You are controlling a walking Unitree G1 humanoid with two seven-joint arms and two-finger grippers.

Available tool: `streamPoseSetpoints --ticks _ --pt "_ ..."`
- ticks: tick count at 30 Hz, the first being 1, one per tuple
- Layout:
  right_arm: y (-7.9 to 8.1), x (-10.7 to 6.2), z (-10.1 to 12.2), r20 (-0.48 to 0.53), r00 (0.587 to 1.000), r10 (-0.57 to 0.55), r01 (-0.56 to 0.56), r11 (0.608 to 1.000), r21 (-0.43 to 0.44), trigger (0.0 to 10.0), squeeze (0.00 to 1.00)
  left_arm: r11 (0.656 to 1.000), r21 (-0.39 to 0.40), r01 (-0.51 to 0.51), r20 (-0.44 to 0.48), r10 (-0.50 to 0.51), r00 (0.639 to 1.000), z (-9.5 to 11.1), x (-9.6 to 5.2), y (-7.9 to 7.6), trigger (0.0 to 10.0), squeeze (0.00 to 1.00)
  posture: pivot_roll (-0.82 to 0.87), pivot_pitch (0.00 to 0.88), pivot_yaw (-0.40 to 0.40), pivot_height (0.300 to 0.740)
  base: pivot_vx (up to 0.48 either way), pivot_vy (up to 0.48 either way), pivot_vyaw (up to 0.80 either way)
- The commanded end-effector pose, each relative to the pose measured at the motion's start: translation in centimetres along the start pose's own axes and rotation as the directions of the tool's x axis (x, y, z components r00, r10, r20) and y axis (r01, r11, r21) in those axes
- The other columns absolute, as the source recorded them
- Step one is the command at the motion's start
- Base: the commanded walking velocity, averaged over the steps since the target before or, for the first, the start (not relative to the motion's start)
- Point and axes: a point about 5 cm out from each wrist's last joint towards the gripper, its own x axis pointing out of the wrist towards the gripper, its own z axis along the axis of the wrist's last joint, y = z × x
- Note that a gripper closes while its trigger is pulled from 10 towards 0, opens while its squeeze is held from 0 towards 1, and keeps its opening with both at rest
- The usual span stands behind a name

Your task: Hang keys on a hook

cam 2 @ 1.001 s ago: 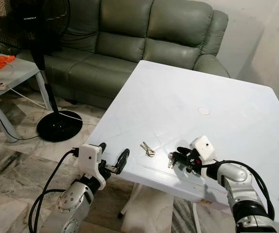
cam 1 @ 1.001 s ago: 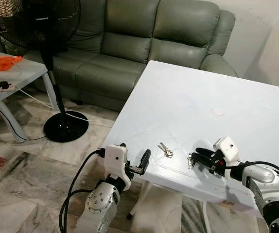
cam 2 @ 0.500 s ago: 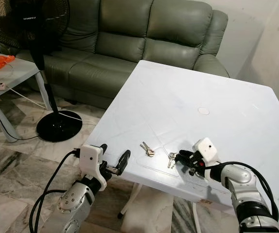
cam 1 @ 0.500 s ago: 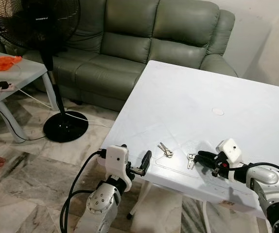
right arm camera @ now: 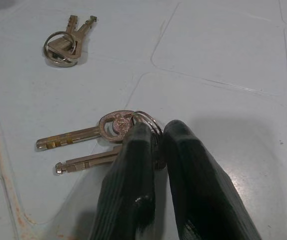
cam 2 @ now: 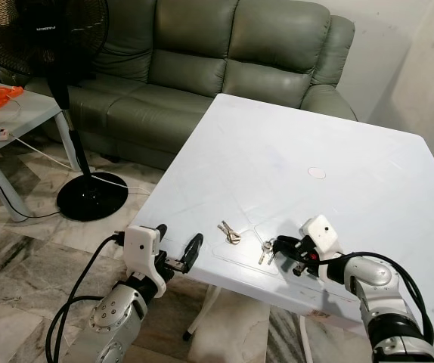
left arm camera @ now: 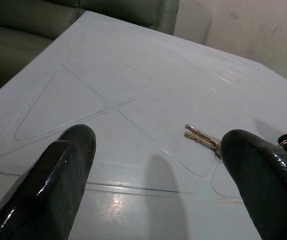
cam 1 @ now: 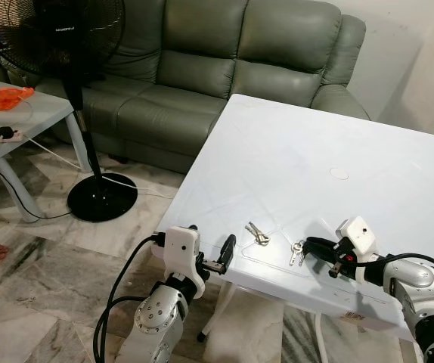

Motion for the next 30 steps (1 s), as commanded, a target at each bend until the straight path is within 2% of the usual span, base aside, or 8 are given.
streamPoseSetpoints --ticks 1,7,11,12,18,21,22,30 --pt "-0.69 -0.56 0.12 -0.014 1.0 -0.023 0.023 1.0 -0.009 10.0 0.0 0.997 -0.067 0.03 0.039 -0.027 0.999 0.66 0.68 -2.02 10.0 0.0 0.03 0.078 -0.102 0.74 0.0 0.0 0.0" --pt "-0.78 -0.55 0.43 0.004 1.0 -0.017 0.017 1.0 -0.005 10.0 1.0 0.997 -0.069 0.031 0.04 -0.029 0.999 0.66 0.72 -2.06 10.0 0.0 0.03 0.074 -0.103 0.74 0.0 0.0 0.0" --pt "-0.8 -0.46 0.45 0.0 1.0 -0.018 0.018 1.0 -0.003 10.0 1.0 0.997 -0.069 0.031 0.041 -0.029 0.999 0.69 0.73 -2.08 10.0 0.0 0.03 0.071 -0.103 0.74 0.0 0.0 0.0" --pt "-0.84 -0.46 0.47 -0.001 1.0 -0.02 0.02 1.0 -0.001 10.0 0.0 0.997 -0.069 0.032 0.041 -0.029 0.999 0.69 0.73 -2.1 10.0 0.0 0.03 0.069 -0.103 0.74 0.0 0.0 0.0" --pt "-0.86 -0.45 0.7 0.011 1.0 -0.015 0.016 1.0 -0.016 10.0 0.0 0.997 -0.071 0.031 0.042 -0.029 0.999 0.71 0.72 -2.09 10.0 0.0 0.03 0.068 -0.102 0.74 0.0 0.0 0.0" --pt "-0.92 -0.48 0.7 0.006 1.0 -0.018 0.018 1.0 -0.017 7.9 0.0 0.997 -0.071 0.031 0.043 -0.028 0.999 0.74 0.7 -2.08 10.0 0.0 0.03 0.071 -0.101 0.74 0.0 0.0 0.0" --pt "-0.82 -0.5 0.76 0.021 1.0 0.0 0.0 1.0 -0.01 0.0 0.0 0.997 -0.072 0.03 0.041 -0.027 0.999 0.71 0.69 -2.07 10.0 0.0 0.03 0.071 -0.101 0.74 0.0 0.0 0.0" --pt "-0.68 -0.56 0.7 0.019 1.0 0.023 -0.023 1.0 -0.012 6.8 0.0 0.997 -0.075 0.027 0.039 -0.024 0.999 0.69 0.66 -2.07 10.0 0.0 0.03 0.078 -0.1 0.74 0.0 0.0 0.0"
